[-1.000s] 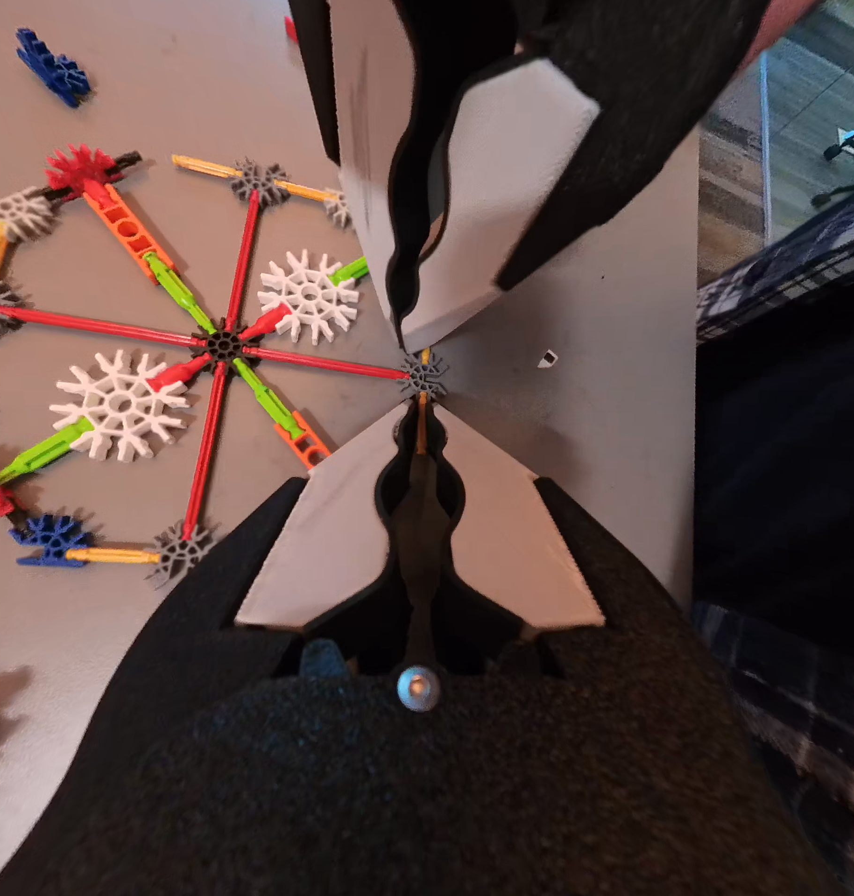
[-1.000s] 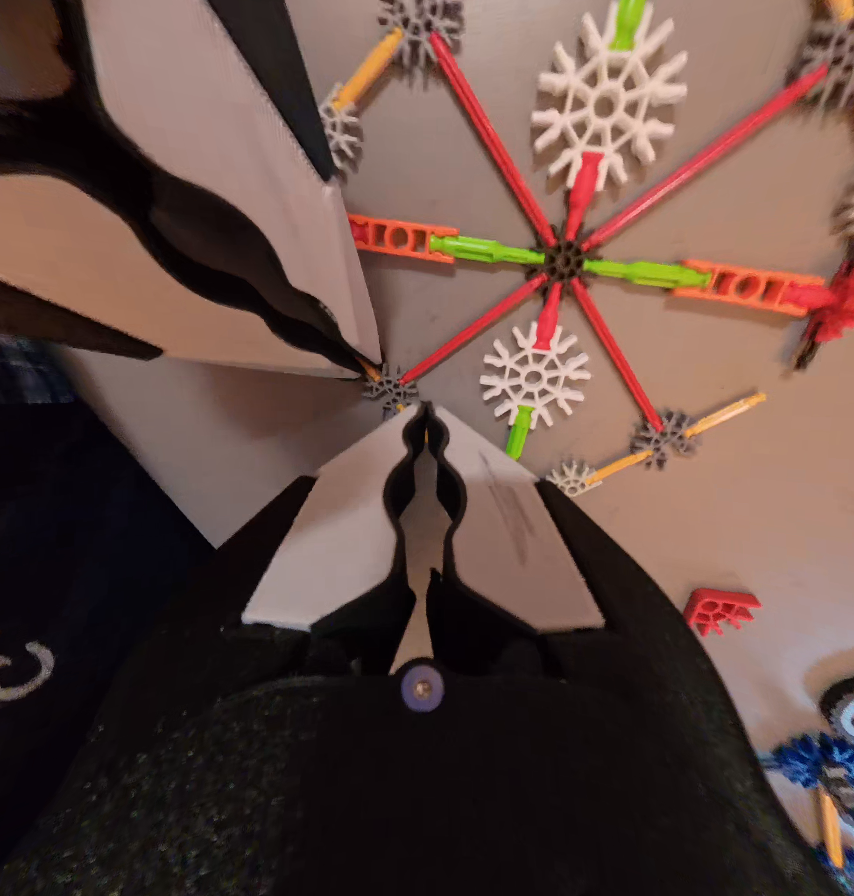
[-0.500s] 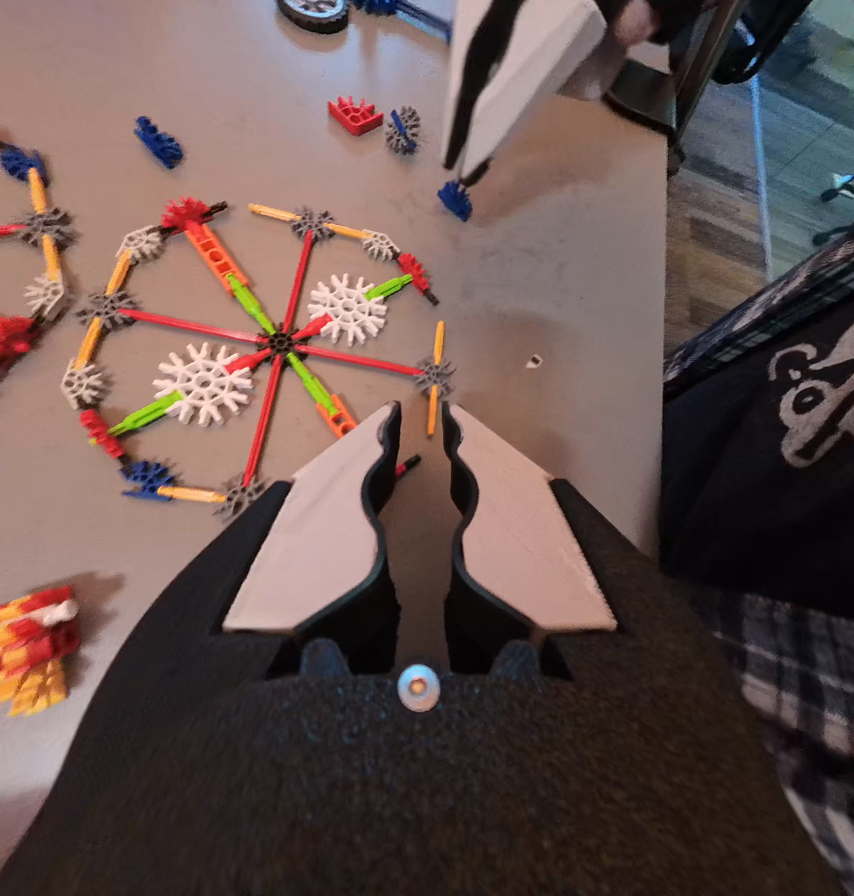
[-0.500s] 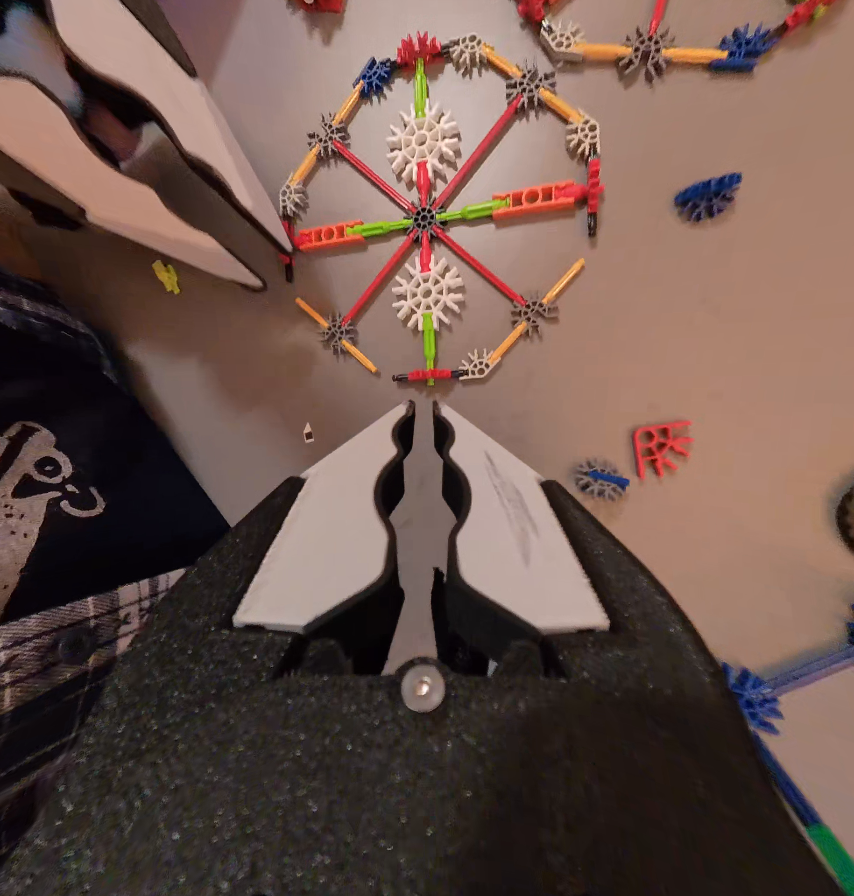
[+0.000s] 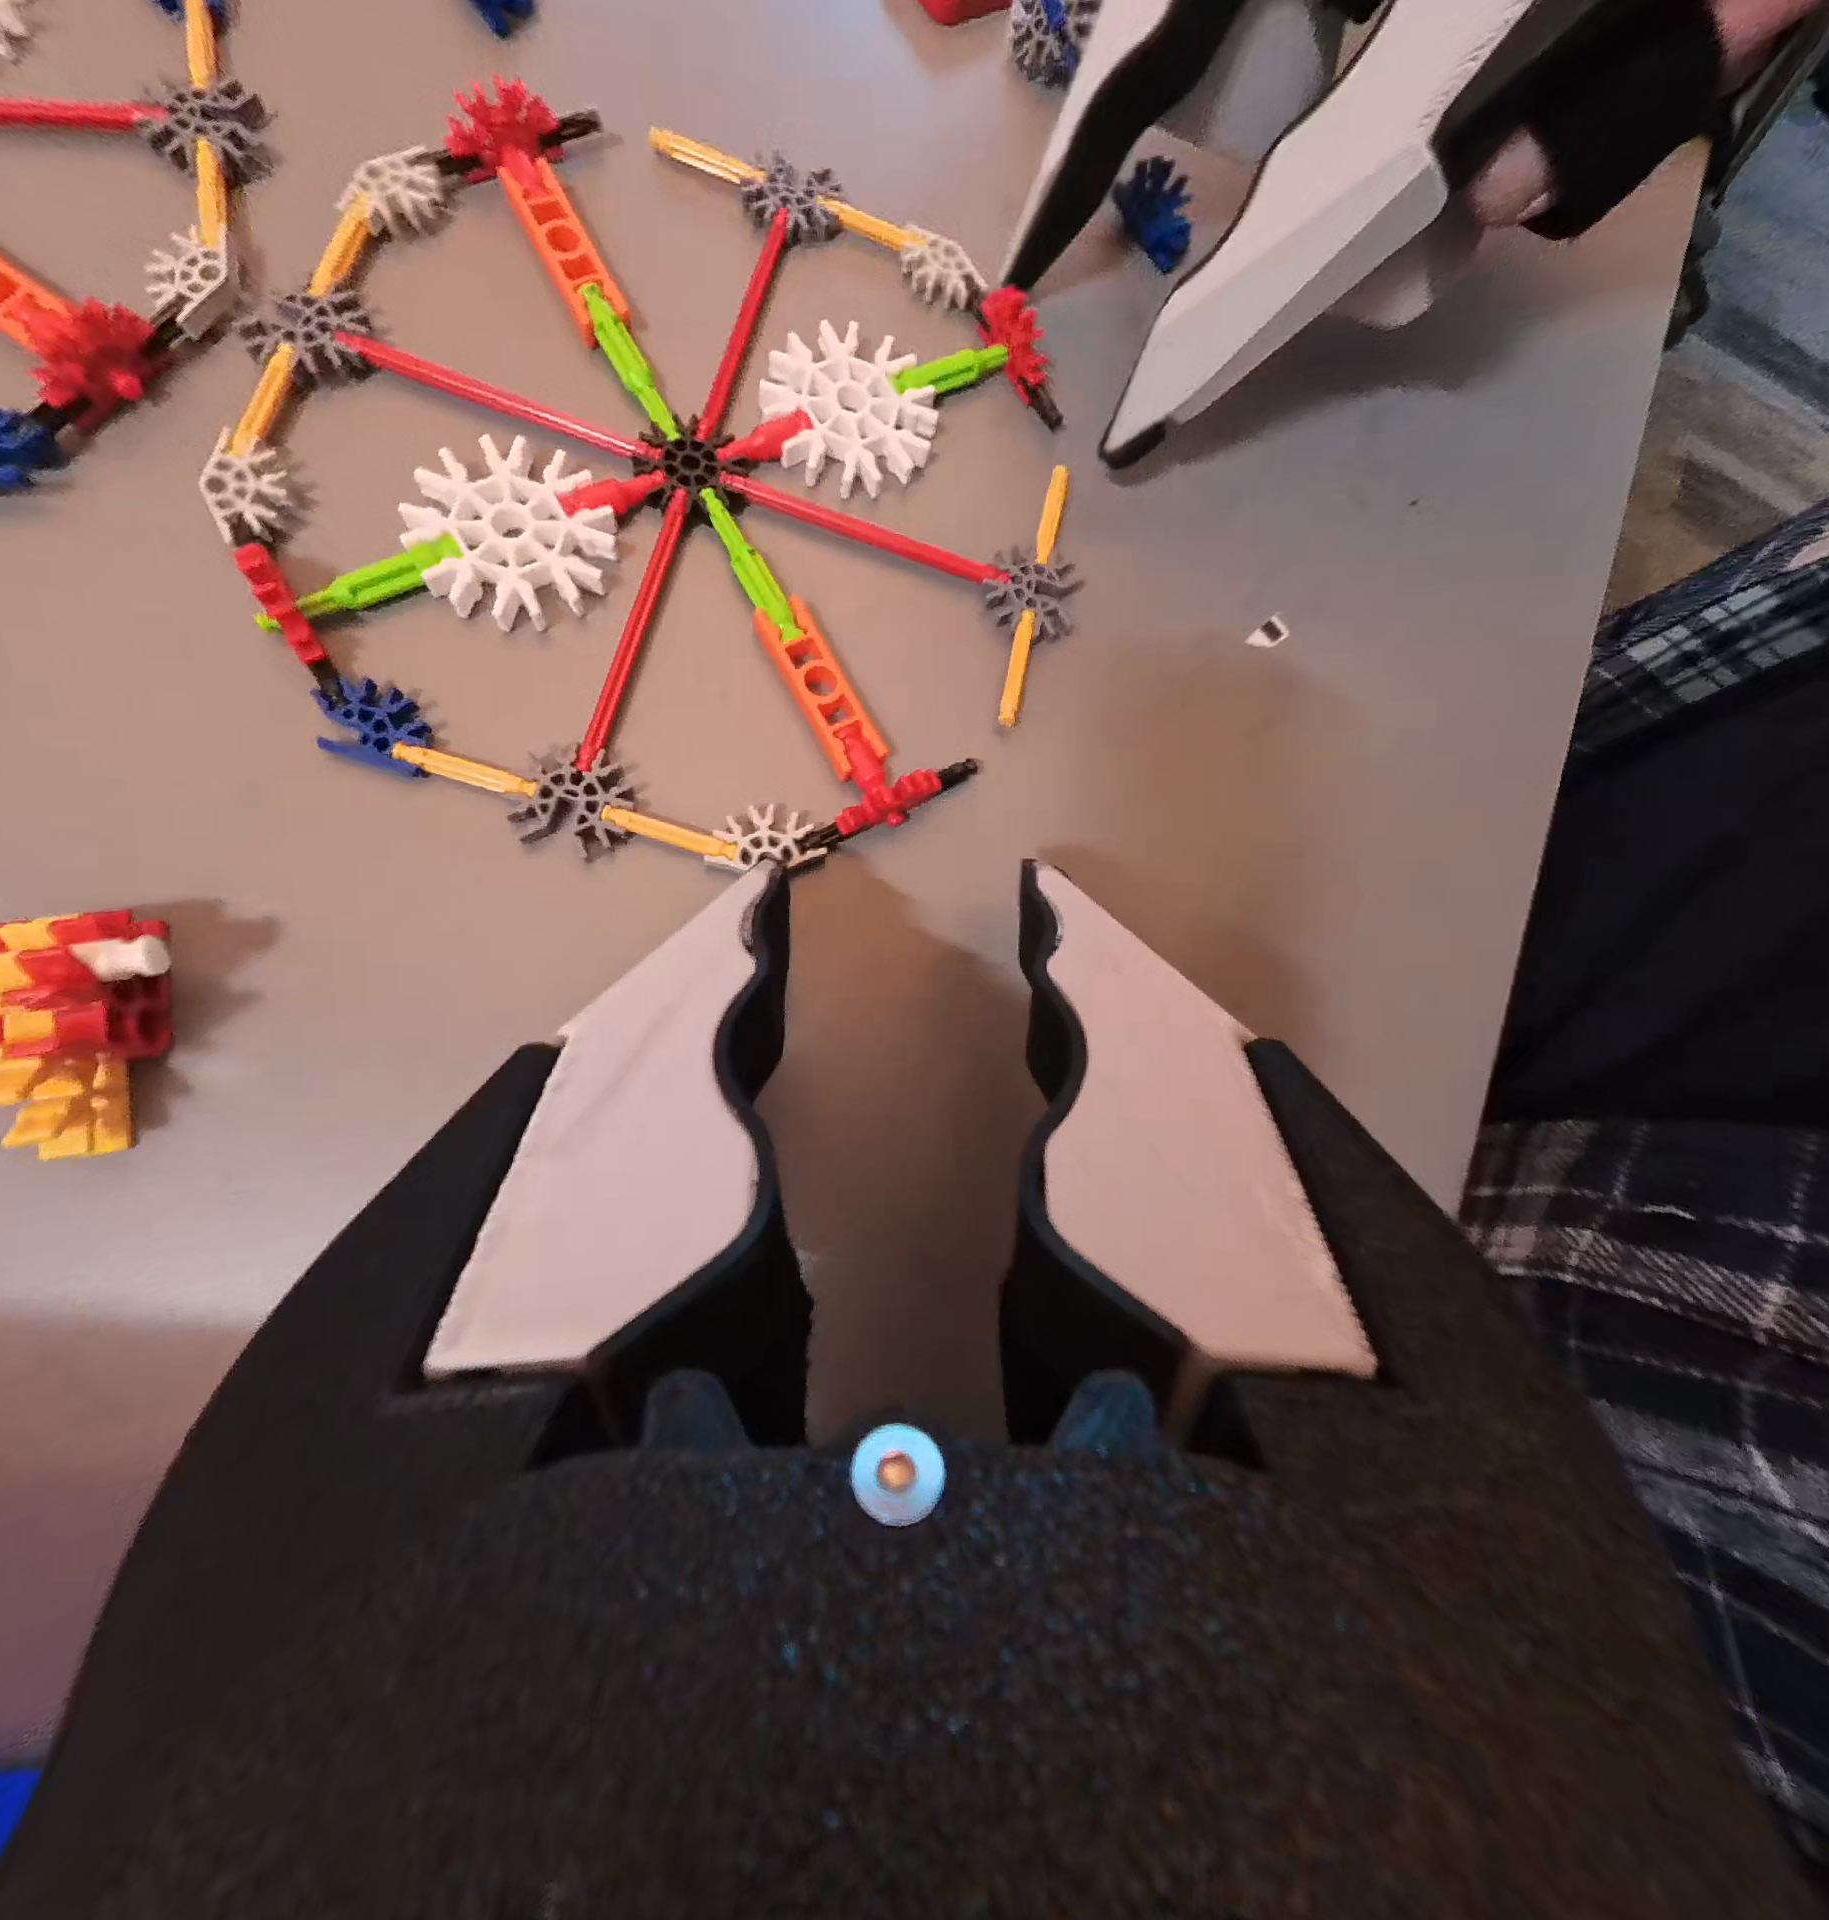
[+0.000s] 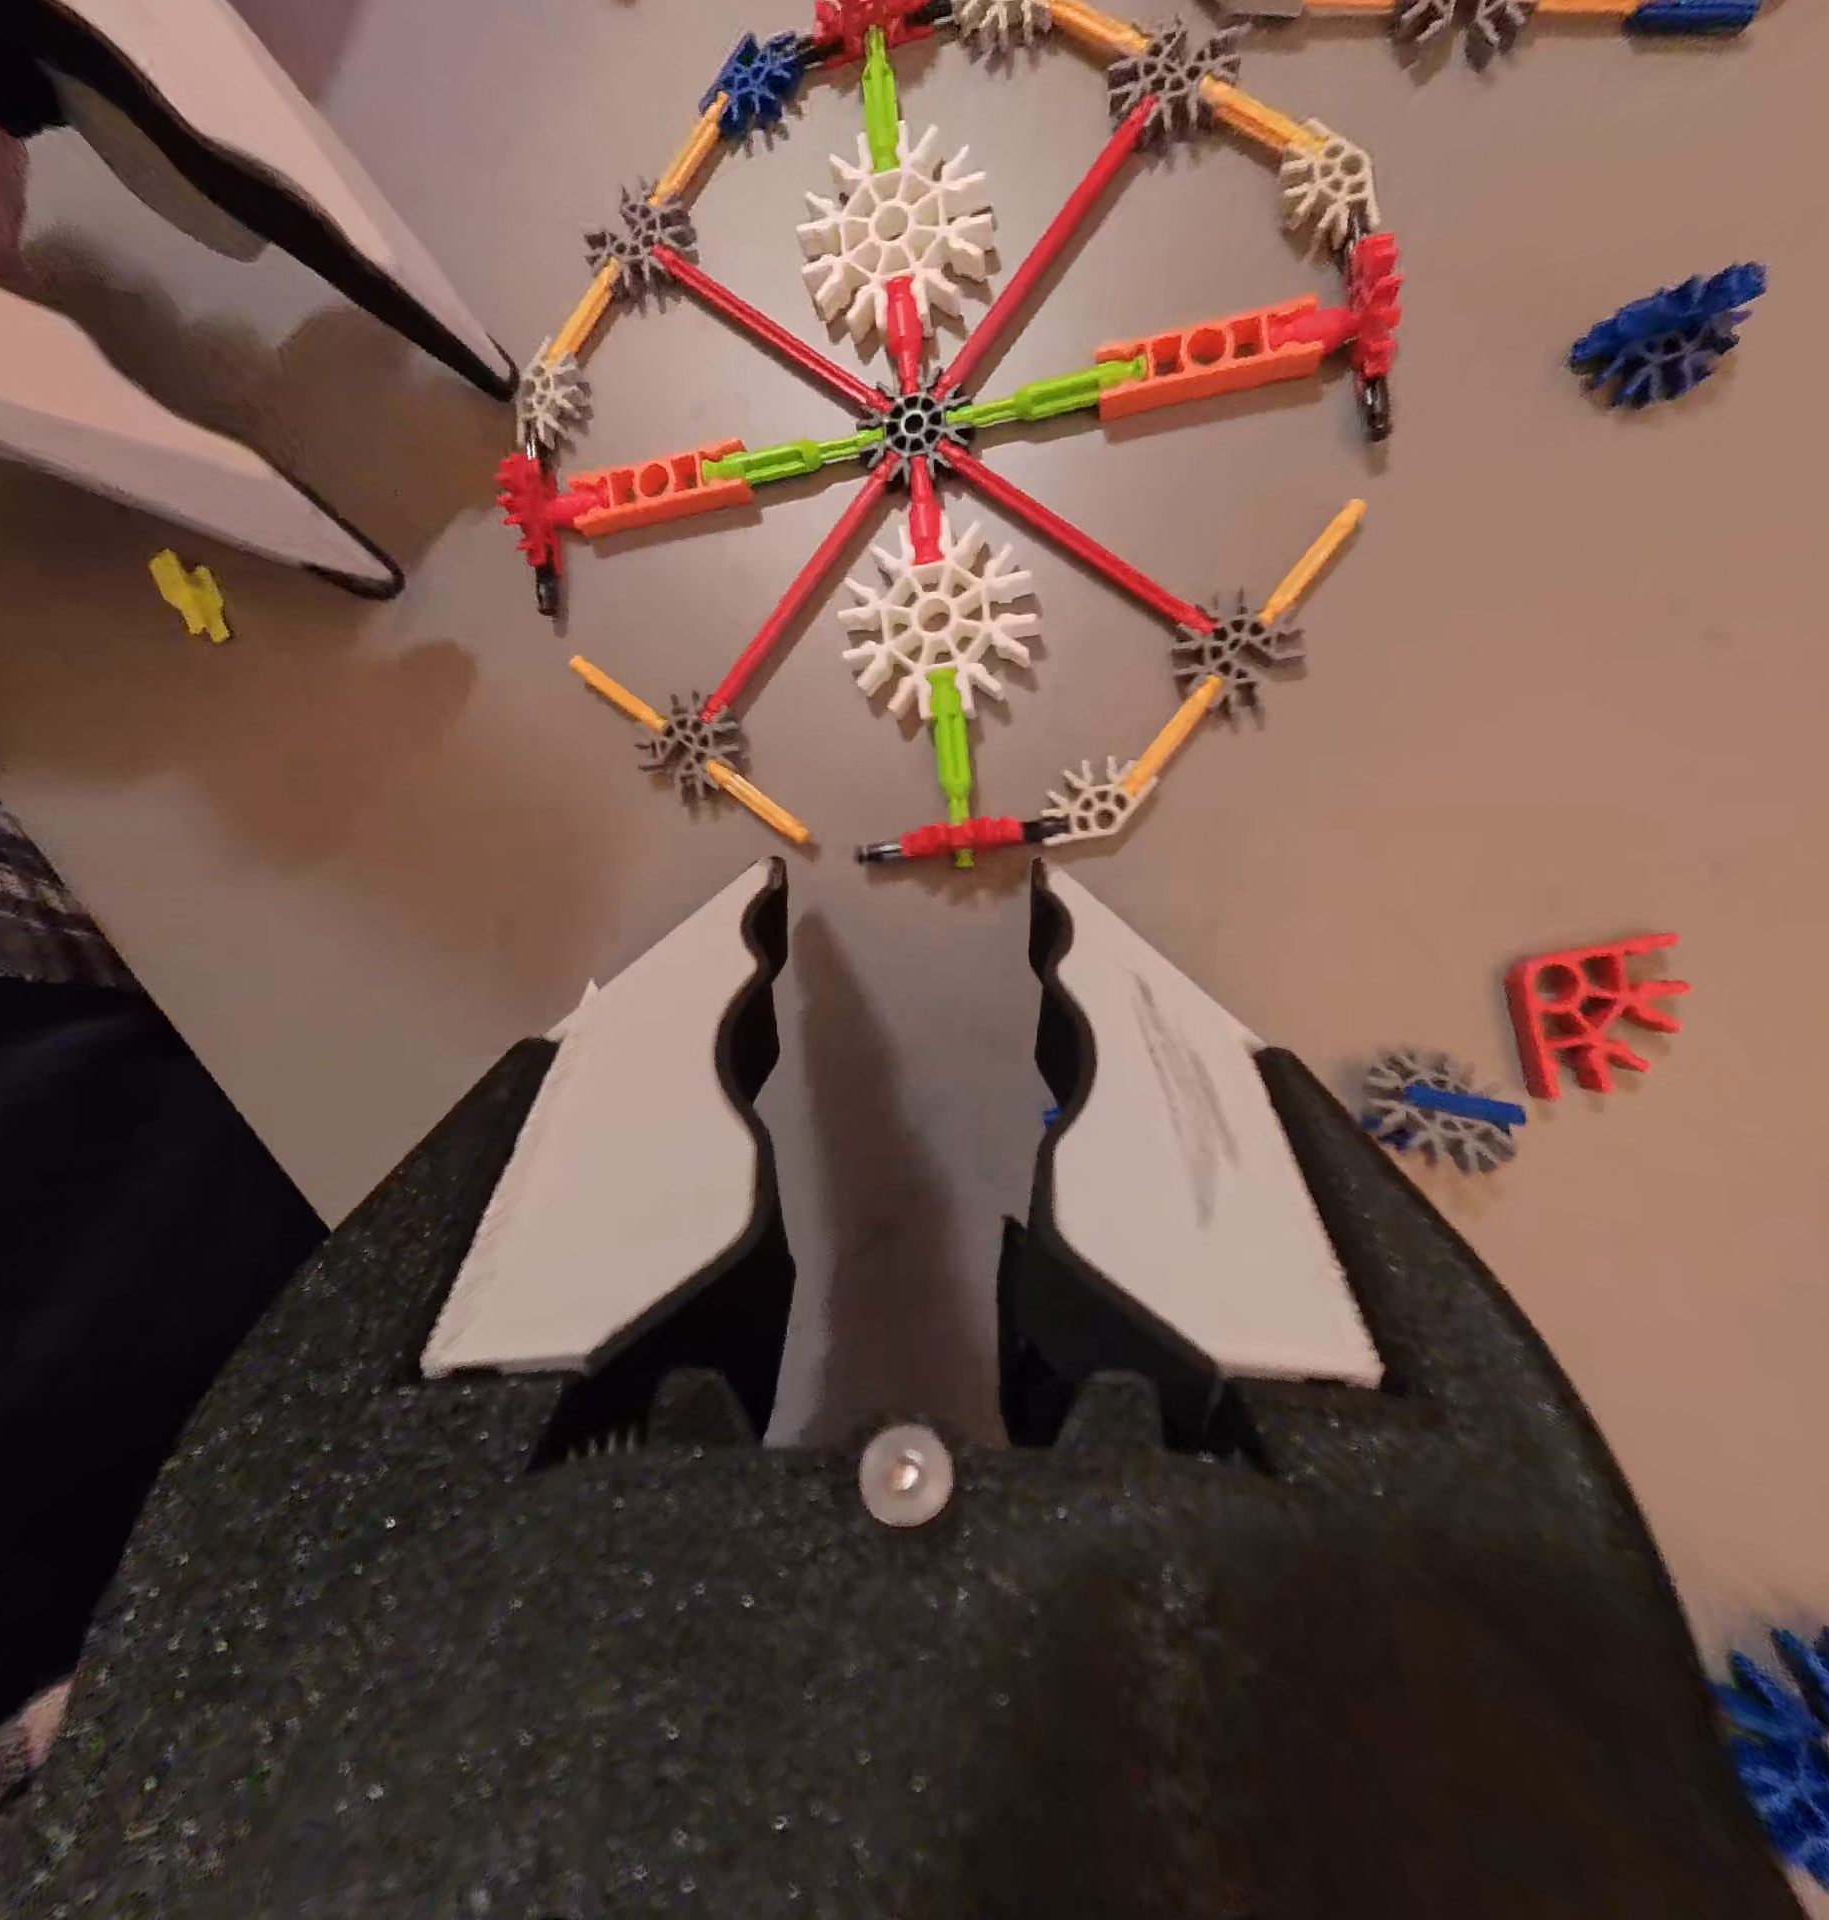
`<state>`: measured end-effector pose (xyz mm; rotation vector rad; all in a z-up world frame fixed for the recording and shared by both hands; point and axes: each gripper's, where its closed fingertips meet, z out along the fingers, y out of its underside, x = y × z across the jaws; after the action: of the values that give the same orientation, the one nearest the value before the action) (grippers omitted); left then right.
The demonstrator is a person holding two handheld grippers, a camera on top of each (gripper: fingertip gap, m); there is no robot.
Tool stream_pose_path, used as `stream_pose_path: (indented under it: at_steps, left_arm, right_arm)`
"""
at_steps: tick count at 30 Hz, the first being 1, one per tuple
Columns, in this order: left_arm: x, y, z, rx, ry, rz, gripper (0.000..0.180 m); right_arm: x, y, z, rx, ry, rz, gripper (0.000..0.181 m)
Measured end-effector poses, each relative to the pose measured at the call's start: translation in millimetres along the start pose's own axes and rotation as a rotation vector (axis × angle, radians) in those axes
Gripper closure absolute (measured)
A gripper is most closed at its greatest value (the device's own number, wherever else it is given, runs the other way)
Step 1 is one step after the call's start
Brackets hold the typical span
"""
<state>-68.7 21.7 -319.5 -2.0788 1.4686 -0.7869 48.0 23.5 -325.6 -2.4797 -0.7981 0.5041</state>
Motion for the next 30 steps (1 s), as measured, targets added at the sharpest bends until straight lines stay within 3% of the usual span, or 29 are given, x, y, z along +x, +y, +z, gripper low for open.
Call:
stream_pose_path:
  at_steps: [16,30]
  left_arm:
    - [-1.1,-8.1,-1.0,0.021,-0.038,0.019,0.135]
    - [34.1,-11.0,5.5,0.007,0.069,0.105,0.135]
  right_arm:
    - [16.3,-7.2,-5.2,0.050,-0.018,0.024,0.129]
    - [29.2,-14.3,-10.2,0.076,-0.035,0.043,0.122]
